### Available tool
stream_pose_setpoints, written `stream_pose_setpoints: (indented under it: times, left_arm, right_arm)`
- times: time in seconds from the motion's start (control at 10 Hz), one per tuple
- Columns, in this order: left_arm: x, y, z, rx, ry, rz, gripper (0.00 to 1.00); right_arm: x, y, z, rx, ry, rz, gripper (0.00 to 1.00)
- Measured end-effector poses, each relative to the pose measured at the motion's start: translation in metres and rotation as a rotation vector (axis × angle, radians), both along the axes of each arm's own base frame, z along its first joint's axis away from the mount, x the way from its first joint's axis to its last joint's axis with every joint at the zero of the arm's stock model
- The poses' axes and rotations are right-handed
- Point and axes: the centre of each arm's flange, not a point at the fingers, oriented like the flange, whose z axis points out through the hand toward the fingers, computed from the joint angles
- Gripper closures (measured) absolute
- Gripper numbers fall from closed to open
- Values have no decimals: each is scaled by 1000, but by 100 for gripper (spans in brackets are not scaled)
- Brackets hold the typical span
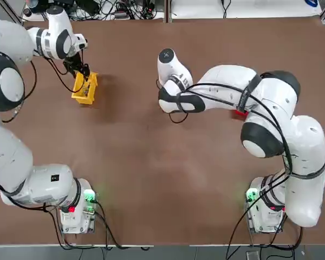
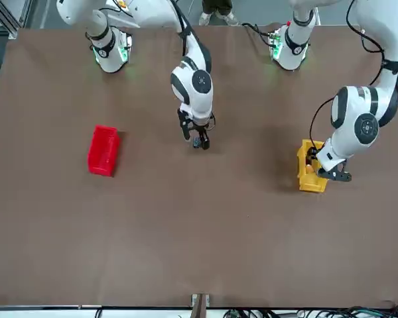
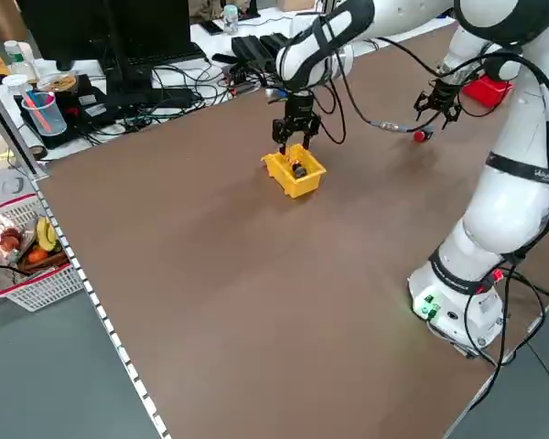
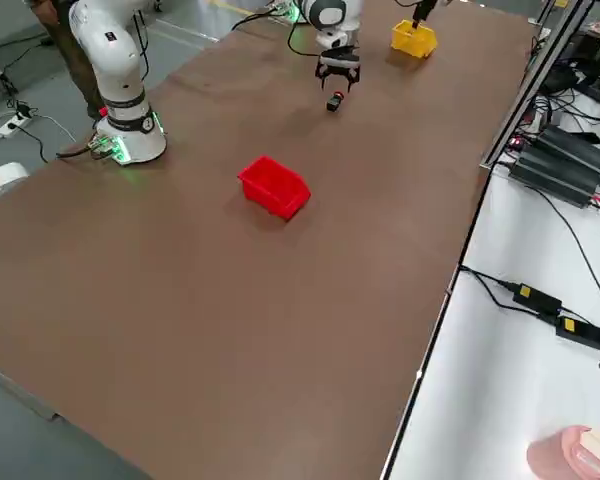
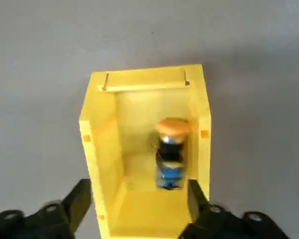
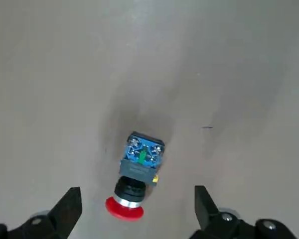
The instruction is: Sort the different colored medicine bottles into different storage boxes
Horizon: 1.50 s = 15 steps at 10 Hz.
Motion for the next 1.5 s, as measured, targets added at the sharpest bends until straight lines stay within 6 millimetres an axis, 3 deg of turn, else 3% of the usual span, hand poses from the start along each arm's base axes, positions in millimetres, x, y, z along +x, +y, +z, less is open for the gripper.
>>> stream_pose_setpoints:
  times: [0.2, 0.3, 0.6, 0.7, 0.9, 1.0, 1.3, 1.5]
  left_arm:
    - [20, -1, 34, 2, -68, 4, 1]
    - [35, -5, 69, 8, -103, 11, 1]
    - [67, -32, 203, -16, -155, 28, 1]
    - [70, -37, 230, -54, -169, 48, 1]
    - [69, -40, 264, -105, -155, 69, 1]
    - [69, -41, 278, -119, -164, 71, 1]
    - [62, -65, 317, -119, -204, 41, 1]
    - [43, -48, 344, -100, -207, 75, 1]
  right_arm:
    - [4, -4, -11, -6, -7, -6, 0]
    - [6, -6, -20, -13, -8, -8, 0]
    - [6, -9, -40, -32, -6, -2, 4]
    - [7, -10, -42, -30, -5, 1, 19]
    - [9, -11, -42, -26, -6, -2, 52]
    - [12, -13, -42, -24, -7, 0, 58]
    - [16, -17, -42, -28, -2, 70, 58]
    - [21, -35, -39, -52, 30, 197, 58]
